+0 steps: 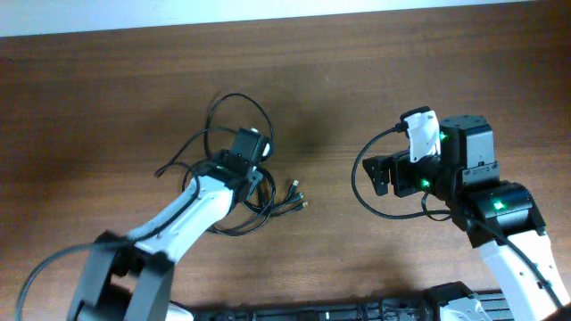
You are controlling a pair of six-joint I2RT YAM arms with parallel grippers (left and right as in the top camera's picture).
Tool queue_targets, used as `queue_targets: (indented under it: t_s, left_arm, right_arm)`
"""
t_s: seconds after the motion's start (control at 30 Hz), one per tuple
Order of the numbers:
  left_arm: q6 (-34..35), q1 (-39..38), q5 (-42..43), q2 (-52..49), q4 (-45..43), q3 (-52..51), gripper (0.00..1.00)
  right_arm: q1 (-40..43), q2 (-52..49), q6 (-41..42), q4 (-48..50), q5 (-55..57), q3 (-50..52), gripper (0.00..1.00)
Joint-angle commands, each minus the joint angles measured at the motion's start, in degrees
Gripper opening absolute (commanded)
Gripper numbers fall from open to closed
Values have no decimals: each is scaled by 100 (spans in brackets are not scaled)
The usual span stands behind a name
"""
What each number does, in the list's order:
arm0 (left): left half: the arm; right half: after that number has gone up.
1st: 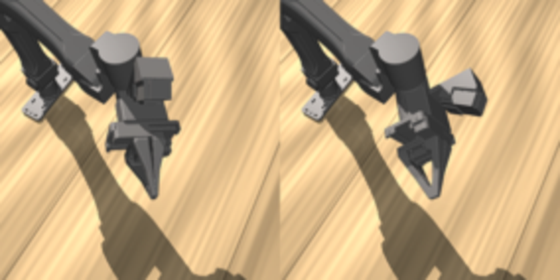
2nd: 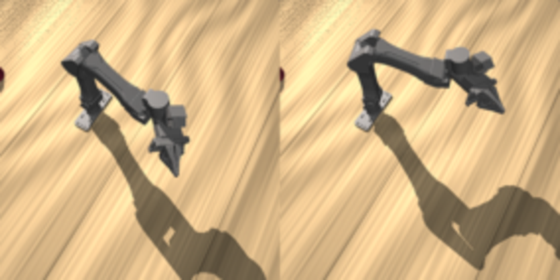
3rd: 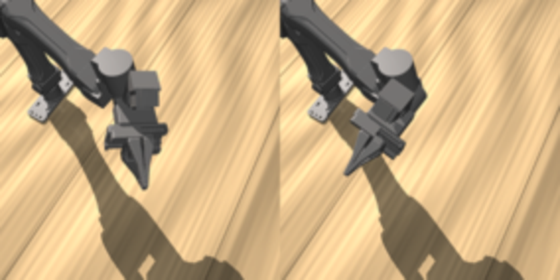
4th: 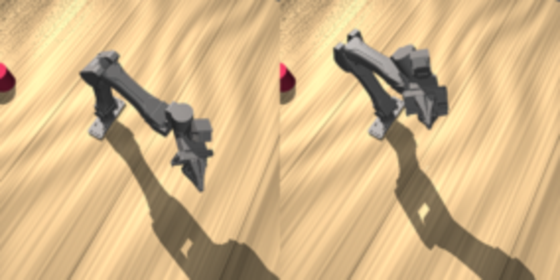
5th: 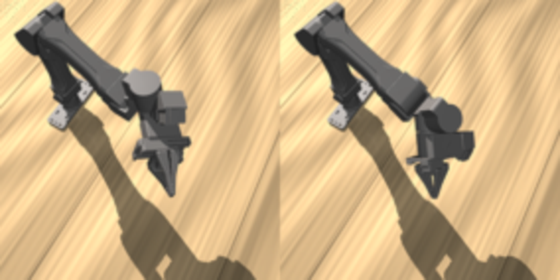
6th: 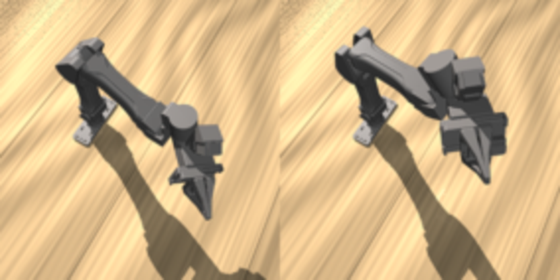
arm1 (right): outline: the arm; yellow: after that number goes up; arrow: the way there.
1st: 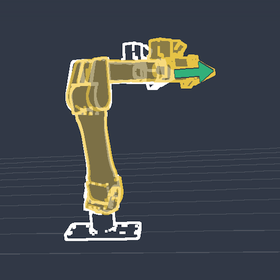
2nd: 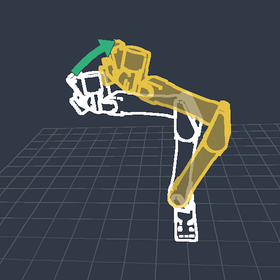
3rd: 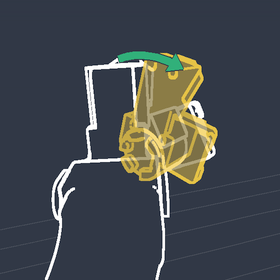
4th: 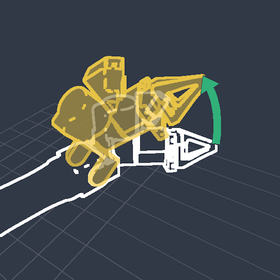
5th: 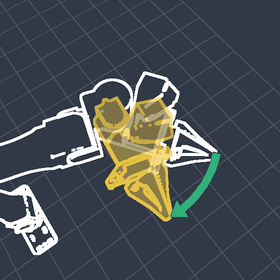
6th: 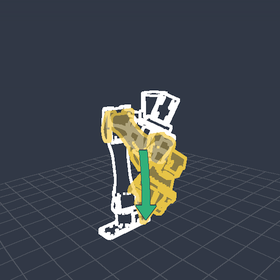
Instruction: Untangle cables
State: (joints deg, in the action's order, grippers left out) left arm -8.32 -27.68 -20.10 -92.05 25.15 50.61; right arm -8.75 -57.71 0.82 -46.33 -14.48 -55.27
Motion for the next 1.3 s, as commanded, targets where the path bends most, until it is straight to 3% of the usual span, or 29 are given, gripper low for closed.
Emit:
queue_targets:
  t_s: [0.0,0.07,0.1,0.13,0.17,0.2,0.27,0.33,0.37,0.4,0.43,0.5,0.53,0.6,0.63,0.67,0.87,0.9,0.93,0.97,1.0,1.17,1.27]
  left_arm:
    - [1888,2,1213,750,20,280,24]
    - [1904,2,1707,815,116,280,27]
    - [1969,2,1902,813,212,280,11]
    - [2702,2,1937,813,343,280,4]
    - [3882,2,1954,813,531,280,7]
    - [4557,2,2072,813,654,280,8]
    - [5180,2,2280,813,686,280,10]
    - [6450,2,2341,813,713,280,12]
    - [7165,2,2627,813,881,280,31]
    - [7324,2,2697,813,966,280,48]
    - [7434,2,2686,813,1025,280,54]
    - [7602,4,2621,813,1075,280,56]
    - [7615,2,2365,802,1034,280,47]
    - [7622,4,1751,802,1119,280,20]
    - [7724,4,1617,802,1182,280,25]
    - [8074,4,1622,802,1237,280,24]
    - [10891,2,1425,546,1631,280,35]
    - [11033,4,1425,461,1609,280,38]
    - [11116,2,1429,345,1585,280,47]
    - [11114,2,1478,258,1565,280,63]
    - [11114,2,1585,160,1567,280,66]
    - [11114,2,1593,-85,1314,280,64]
    - [11114,4,1580,-302,1014,280,54]
  right_arm:
    - [15,-4,-61,0,7,-15,99]
    - [15,-4,-61,0,9,-15,99]
    - [15,-4,-63,2,9,-15,99]
    - [15,-4,-61,2,9,-15,99]
    - [15,-4,-61,4,9,-15,99]
    - [15,-4,-61,0,7,-15,99]
    - [15,-4,-61,-4,7,-15,98]
    - [15,-4,-61,-2,9,-15,99]
    - [15,-4,-61,-2,9,-15,99]
    - [15,-4,-61,-4,9,-15,99]
    - [15,-4,-63,-4,9,-15,99]
    - [15,-4,-63,7,9,-15,99]
    - [15,-4,-63,17,9,-15,99]
    - [15,-4,-63,20,9,-15,99]
    - [15,-4,-63,24,9,-15,99]
    - [15,-4,-63,24,9,-15,99]
    - [15,-4,-66,-33,9,-13,98]
    - [15,-4,-66,-52,9,-15,99]
    - [15,-4,-66,-87,9,-15,99]
    - [15,-4,-66,-136,9,-15,99]
    - [15,-4,-66,-197,7,-15,99]
    - [15,-4,-63,-280,9,-15,99]
    - [15,-4,-63,-280,9,-15,99]
